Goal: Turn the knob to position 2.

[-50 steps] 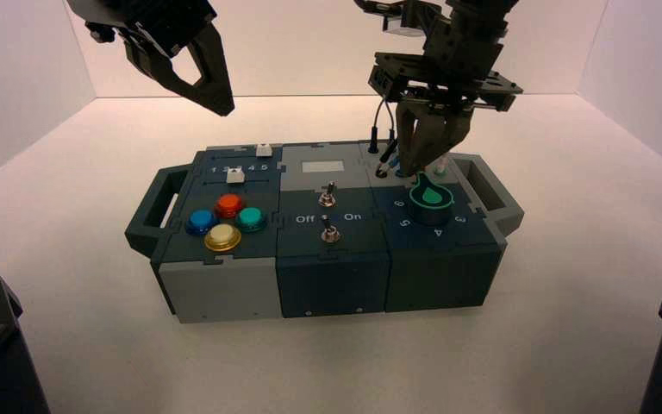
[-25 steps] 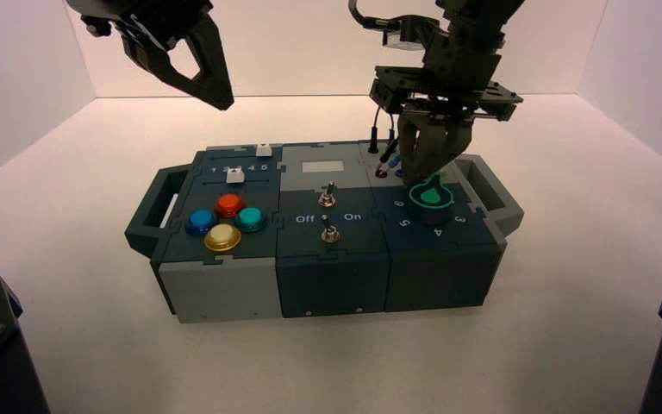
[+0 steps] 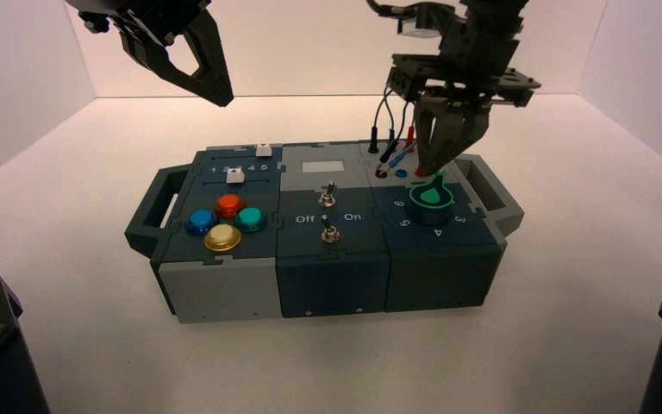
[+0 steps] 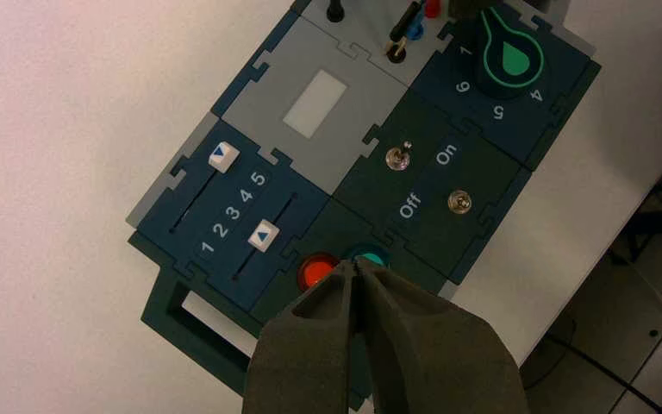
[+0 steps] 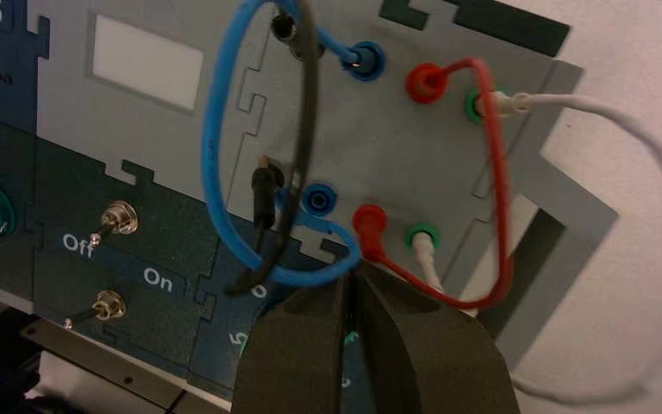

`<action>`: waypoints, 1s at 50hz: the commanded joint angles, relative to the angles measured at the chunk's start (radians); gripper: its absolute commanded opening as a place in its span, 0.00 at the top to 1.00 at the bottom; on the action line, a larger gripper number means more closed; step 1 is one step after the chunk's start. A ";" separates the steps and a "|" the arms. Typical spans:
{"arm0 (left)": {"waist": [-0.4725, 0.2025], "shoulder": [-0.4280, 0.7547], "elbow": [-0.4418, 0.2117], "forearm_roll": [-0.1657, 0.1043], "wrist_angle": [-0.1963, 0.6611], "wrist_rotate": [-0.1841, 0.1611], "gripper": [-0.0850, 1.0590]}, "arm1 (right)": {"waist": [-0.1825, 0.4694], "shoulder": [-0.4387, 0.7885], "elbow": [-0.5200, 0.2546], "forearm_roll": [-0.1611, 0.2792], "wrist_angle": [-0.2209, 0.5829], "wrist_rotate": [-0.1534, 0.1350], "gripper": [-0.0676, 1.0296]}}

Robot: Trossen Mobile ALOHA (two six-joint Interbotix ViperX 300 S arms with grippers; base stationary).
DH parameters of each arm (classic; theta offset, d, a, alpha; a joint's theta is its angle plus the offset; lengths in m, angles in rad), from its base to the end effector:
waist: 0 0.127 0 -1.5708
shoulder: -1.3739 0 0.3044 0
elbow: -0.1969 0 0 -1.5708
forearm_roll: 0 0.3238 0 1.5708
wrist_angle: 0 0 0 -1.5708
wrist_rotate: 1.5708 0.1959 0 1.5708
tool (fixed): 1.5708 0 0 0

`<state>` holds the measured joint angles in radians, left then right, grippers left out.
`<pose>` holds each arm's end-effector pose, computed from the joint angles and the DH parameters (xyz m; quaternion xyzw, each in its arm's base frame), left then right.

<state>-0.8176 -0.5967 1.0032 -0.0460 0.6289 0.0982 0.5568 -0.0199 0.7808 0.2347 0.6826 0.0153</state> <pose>0.1869 -0.2071 0.1110 0.2146 0.4454 -0.3700 0.7865 0.2525 0.1910 0.0115 -0.0623 0.6646 0.1954 0.7185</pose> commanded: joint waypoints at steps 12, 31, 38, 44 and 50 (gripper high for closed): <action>-0.005 -0.008 -0.018 0.000 -0.003 0.006 0.95 | -0.009 -0.038 -0.005 -0.008 0.018 0.003 0.96; -0.005 -0.017 -0.017 0.000 -0.003 0.008 0.95 | -0.009 -0.035 0.009 -0.012 0.018 0.005 0.96; -0.005 -0.017 -0.017 0.000 -0.003 0.008 0.95 | -0.009 -0.040 0.009 -0.011 0.034 0.003 0.96; -0.005 -0.017 -0.017 0.000 -0.003 0.008 0.95 | -0.009 -0.046 0.011 -0.012 0.044 0.003 0.96; -0.005 -0.017 -0.018 0.000 -0.003 0.008 0.95 | -0.009 -0.046 0.014 -0.012 0.051 0.003 0.96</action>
<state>-0.8191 -0.6059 1.0032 -0.0460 0.6305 0.0997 0.5492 -0.0353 0.8007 0.2224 0.7271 0.0153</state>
